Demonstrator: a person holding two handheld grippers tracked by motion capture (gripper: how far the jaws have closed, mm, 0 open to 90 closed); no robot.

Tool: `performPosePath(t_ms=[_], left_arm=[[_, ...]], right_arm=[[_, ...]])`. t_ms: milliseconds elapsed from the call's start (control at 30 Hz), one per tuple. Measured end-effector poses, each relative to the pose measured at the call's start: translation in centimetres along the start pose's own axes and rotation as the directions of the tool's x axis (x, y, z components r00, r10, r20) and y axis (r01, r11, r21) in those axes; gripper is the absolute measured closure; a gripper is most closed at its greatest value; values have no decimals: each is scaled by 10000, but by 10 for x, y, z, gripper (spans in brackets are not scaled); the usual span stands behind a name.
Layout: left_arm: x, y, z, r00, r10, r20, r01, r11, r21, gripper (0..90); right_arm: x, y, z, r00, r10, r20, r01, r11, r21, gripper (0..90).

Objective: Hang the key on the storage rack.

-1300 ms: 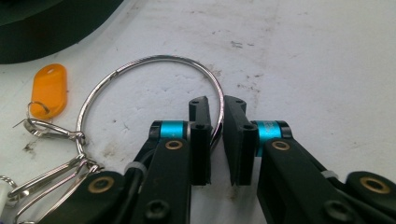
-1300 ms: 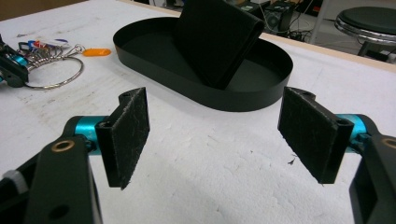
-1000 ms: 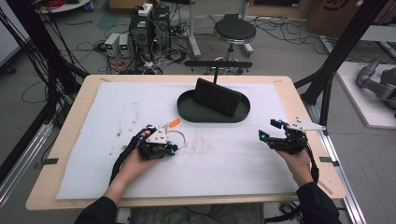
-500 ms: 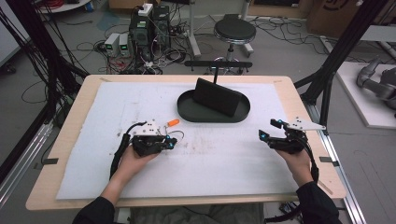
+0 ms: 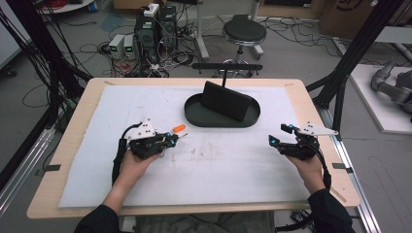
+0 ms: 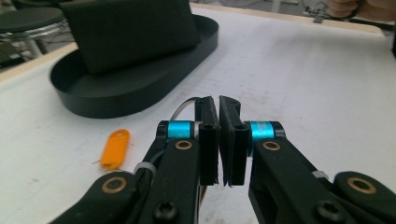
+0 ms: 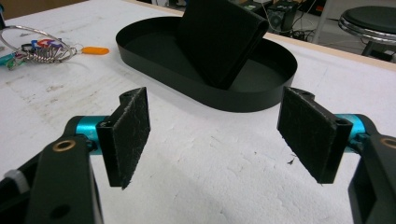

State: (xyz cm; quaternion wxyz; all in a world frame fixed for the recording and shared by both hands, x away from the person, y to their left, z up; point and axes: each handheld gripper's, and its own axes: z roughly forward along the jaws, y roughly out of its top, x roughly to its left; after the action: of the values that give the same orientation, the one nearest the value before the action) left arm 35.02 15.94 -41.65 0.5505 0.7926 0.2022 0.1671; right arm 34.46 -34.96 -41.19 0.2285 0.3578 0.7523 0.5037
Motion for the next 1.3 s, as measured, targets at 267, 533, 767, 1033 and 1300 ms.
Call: performPosePath(t_ms=[267, 533, 767, 1033, 1300], left_arm=[[1, 1, -4, 9964, 304, -791, -314, 9995, -103, 861], [2, 0, -2, 9935, 439, -1051, -426, 9990, 142, 858], [5, -3, 0, 9917, 269, -1254, -211, 9987, 469, 823], [7, -5, 2, 9899, 319, -1379, -198, 9959, 885, 820], [7, -7, 4, 9900, 424, -1346, -262, 9925, 1197, 831]], right_arm=[[0, 0, 0, 10000, 6, -4, -6, 10000, -16, 259], [1, 0, 1, 10000, 39, -57, -38, 10000, 49, 259], [0, 0, 2, 10000, 10, -54, -10, 10000, 62, 259], [0, 0, 2, 10000, 11, -99, -10, 10000, 81, 259], [0, 0, 1, 9999, 30, -98, -29, 10000, 76, 259]])
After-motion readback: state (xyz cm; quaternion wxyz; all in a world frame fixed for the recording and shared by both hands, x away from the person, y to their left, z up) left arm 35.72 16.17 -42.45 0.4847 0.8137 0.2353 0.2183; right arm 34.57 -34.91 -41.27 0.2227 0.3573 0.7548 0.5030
